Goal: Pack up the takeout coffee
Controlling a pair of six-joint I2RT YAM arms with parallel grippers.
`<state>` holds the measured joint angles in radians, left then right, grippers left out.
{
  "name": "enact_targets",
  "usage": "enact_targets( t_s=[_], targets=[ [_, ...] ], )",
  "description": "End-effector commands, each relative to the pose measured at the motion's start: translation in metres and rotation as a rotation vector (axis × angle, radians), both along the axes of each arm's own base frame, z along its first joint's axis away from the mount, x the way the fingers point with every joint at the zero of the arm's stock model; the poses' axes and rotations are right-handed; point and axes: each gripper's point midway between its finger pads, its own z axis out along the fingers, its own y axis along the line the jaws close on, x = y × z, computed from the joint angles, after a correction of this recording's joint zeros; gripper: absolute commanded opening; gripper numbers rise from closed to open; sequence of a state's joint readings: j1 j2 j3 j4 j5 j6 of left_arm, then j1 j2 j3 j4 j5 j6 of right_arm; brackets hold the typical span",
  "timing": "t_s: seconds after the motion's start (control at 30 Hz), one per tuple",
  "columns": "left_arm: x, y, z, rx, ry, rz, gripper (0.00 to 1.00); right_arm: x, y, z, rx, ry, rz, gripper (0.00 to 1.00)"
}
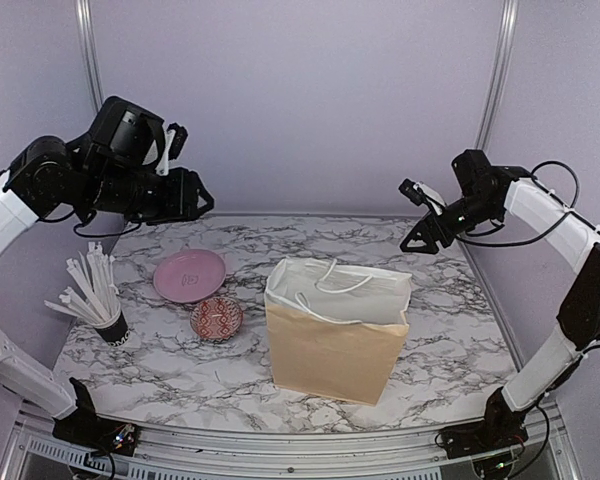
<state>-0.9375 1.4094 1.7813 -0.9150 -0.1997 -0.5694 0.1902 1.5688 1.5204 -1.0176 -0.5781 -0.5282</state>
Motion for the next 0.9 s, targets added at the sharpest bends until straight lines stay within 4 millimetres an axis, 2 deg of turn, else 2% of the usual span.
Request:
enact_targets(
  t_s=[0.0,0.07,0.13,0.23,0.37,0.43,0.5,0.73,0.87],
  targets=[
    [0.01,0.15,-0.039,0.389,-0.026,0.475,0.47,-0.005,0.002,0.006,0.023,-0.012,0.024,0.67],
    [0.005,0.185,-0.046,0.443,-0.032,0.584,0.43,-0.005,0.002,0.006,0.025,-0.012,0.027,0.67],
    [0.0,0.212,-0.053,0.495,-0.034,0.662,0.39,-0.006,0.003,0.005,0.027,-0.01,0.032,0.67],
    [-0.005,0.236,-0.069,0.567,-0.003,0.723,0.39,-0.006,0.004,0.003,0.035,-0.001,0.038,0.67],
    [-0.005,0.242,-0.094,0.628,0.078,0.723,0.44,-0.007,0.005,0.002,0.037,0.003,0.043,0.67],
    [-0.004,0.243,-0.1,0.656,0.094,0.722,0.49,-0.007,0.005,0.001,0.037,0.006,0.045,0.67],
    [-0.002,0.243,-0.103,0.674,0.099,0.72,0.51,-0.008,0.005,0.0,0.038,0.009,0.047,0.67],
    [0.011,0.242,-0.107,0.73,0.111,0.711,0.41,-0.01,0.005,-0.006,0.035,0.02,0.045,0.67],
    [0.02,0.245,-0.112,0.771,0.122,0.717,0.4,-0.01,0.004,-0.007,0.031,0.019,0.046,0.67]
  ],
)
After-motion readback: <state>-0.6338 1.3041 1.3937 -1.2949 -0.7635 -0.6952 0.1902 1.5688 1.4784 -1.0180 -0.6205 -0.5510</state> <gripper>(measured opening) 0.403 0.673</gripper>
